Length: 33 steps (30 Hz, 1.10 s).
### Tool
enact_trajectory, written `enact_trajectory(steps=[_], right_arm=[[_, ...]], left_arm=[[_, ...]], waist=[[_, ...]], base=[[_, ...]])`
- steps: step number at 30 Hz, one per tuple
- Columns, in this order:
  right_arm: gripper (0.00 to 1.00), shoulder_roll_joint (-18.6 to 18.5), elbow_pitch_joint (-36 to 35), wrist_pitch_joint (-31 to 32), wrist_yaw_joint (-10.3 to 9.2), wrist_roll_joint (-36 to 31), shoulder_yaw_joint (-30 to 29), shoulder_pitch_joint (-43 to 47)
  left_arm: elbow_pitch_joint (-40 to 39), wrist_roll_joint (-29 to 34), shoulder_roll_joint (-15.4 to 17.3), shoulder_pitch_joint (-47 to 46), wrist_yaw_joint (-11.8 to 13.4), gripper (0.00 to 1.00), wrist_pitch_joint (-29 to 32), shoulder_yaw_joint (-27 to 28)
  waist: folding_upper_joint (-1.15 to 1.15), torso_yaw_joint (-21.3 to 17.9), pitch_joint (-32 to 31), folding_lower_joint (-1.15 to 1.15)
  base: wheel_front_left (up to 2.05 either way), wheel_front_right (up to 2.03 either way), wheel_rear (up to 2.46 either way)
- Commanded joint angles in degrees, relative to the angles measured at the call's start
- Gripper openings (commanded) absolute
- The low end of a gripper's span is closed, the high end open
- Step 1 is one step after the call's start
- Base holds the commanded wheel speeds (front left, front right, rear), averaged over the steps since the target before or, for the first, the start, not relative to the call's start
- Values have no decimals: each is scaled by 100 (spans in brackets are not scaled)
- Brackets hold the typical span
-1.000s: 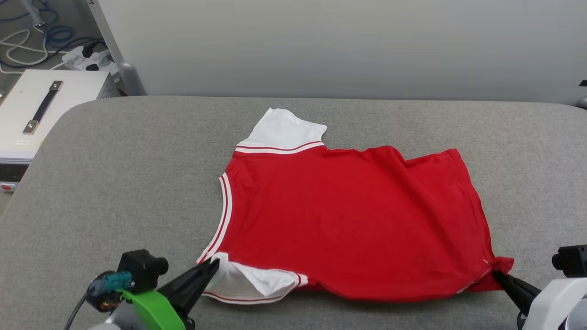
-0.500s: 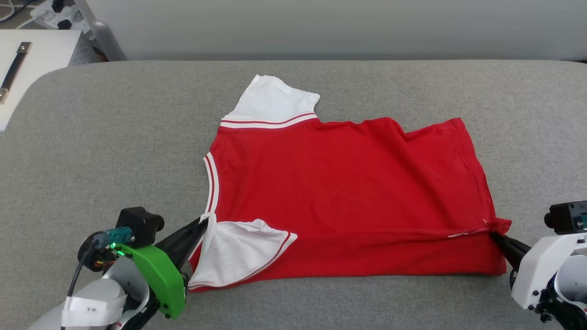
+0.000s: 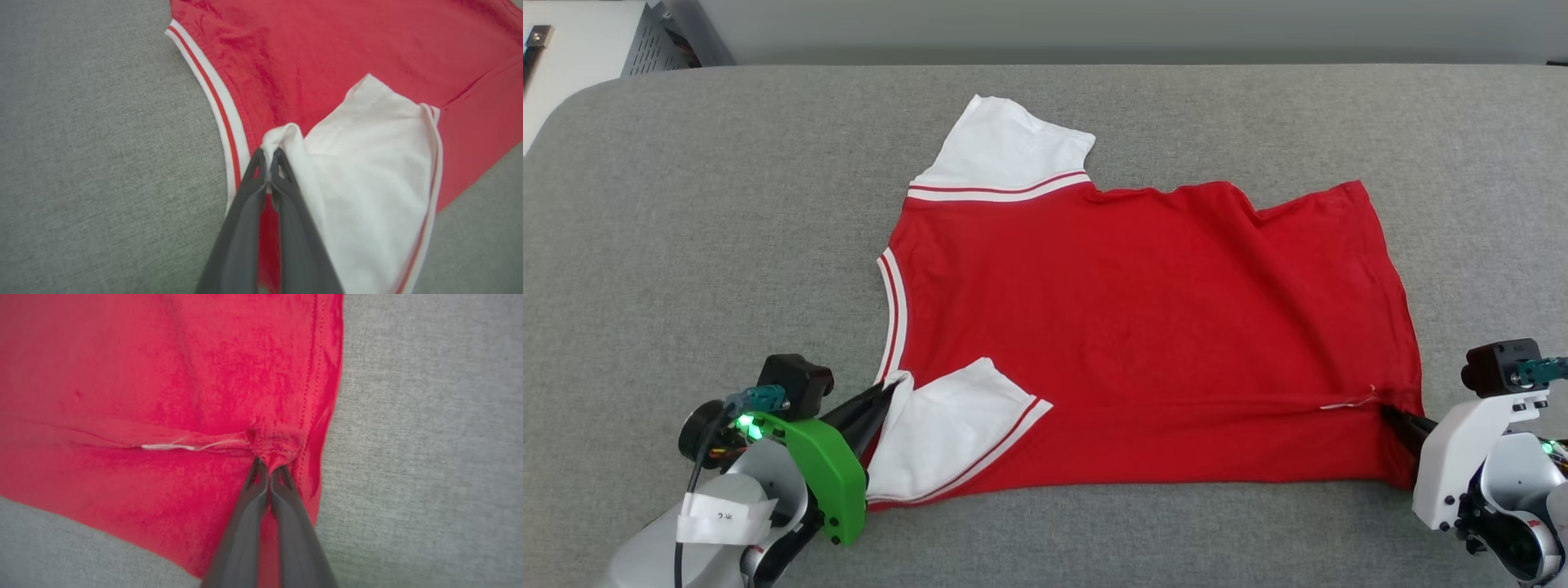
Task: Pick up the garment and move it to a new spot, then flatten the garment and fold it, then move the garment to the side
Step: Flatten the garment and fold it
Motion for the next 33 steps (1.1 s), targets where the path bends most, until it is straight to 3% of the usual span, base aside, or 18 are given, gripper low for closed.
enact_trajectory(steps=[1, 2, 3, 11, 17, 26, 33], right_arm=[[0, 33, 85, -30, -6, -36, 20, -108], [20, 40, 129, -56, -6, -58, 19, -132], [100, 55, 177, -117, -6, -85, 15, -158], [100, 54, 273, -397, -6, -171, 74, -158], [100, 115, -81, -524, -6, -318, -91, 72], [100, 518, -1079, 359, -6, -844, -661, 772], [100, 884, -1831, 1070, -6, -1298, -1108, 1163]], left_arm=[[122, 83, -72, -134, 18, 92, -81, -1], [206, 91, -115, -152, 42, 100, -106, 4], [312, 85, -168, -164, 72, 100, -119, 9], [779, -41, -386, -126, 226, 100, -292, 116], [434, -638, -464, 270, 448, 100, -521, 621], [-1031, -1473, -235, 1369, 1358, 100, -99, 925], [-1790, -1419, 80, 1649, 2065, 100, 630, 620]], waist=[[0, 20, -9, -1], [0, 28, -16, -1], [0, 38, -38, -1], [0, 86, -407, -1], [0, 97, -729, -1], [0, 101, -886, -1], [0, 106, -814, -1]], base=[[0, 0, 0], [0, 0, 0], [0, 0, 0], [0, 0, 0], [0, 0, 0], [0, 0, 0], [0, 0, 0]])
